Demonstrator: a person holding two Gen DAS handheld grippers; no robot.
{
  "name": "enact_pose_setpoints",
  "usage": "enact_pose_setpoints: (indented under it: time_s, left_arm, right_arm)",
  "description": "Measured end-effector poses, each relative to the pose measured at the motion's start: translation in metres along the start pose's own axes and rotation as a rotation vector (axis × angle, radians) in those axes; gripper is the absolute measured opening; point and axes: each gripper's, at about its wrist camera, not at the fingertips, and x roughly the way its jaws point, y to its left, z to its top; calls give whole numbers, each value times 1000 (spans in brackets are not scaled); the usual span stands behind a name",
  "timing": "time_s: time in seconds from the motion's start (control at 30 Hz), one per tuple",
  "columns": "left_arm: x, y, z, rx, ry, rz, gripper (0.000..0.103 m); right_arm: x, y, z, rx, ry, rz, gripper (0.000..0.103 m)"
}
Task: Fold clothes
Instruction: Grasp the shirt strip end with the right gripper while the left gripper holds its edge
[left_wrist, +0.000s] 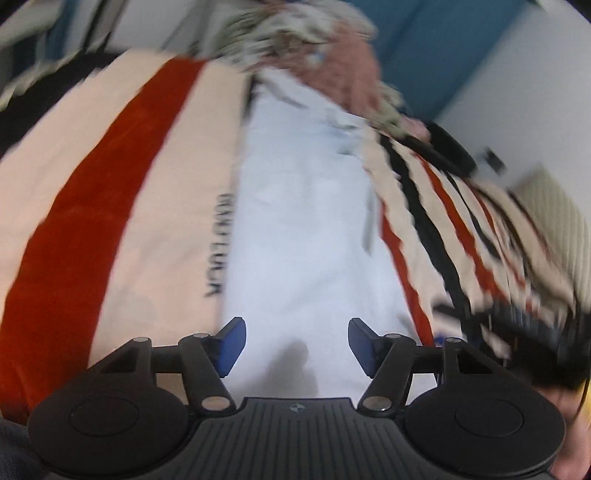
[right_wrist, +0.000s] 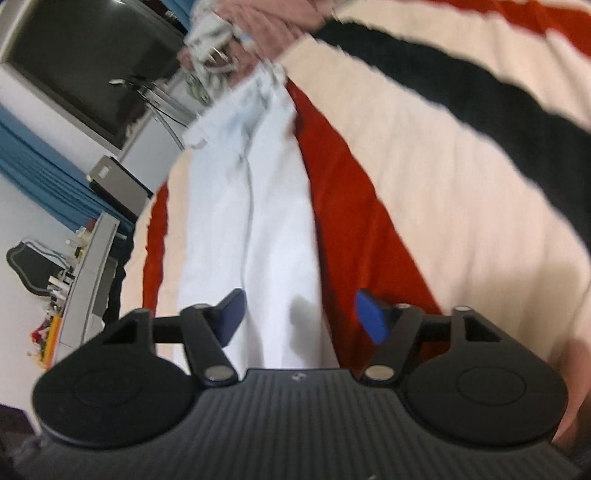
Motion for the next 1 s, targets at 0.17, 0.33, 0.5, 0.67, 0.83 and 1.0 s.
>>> enact_pose_setpoints:
  time_s: [0.17, 0.33, 0.5, 0.67, 0.83, 1.0]
  left_arm:
    - [31, 37, 10, -155, 99, -40, 64]
    - [44, 40, 8, -139, 167, -52, 65]
    - [45, 42, 3, -127, 193, -46, 55]
    - [43, 41, -7, -135, 200, -34, 21]
    - [37, 51, -8, -191, 174, -77, 5]
    - [20, 60, -2, -273, 94, -182, 3]
  right_arm:
    - [13, -13, -8, 85, 91, -4, 43]
    - [17, -15, -21, 111, 154, -16, 35]
    - [19, -14, -34, 121, 202, -35, 35]
    - [19, -9, -43, 105, 240, -48, 36]
    - [16, -2, -48, 90, 240, -61, 37]
    - [2, 5, -41, 86, 193, -29, 16]
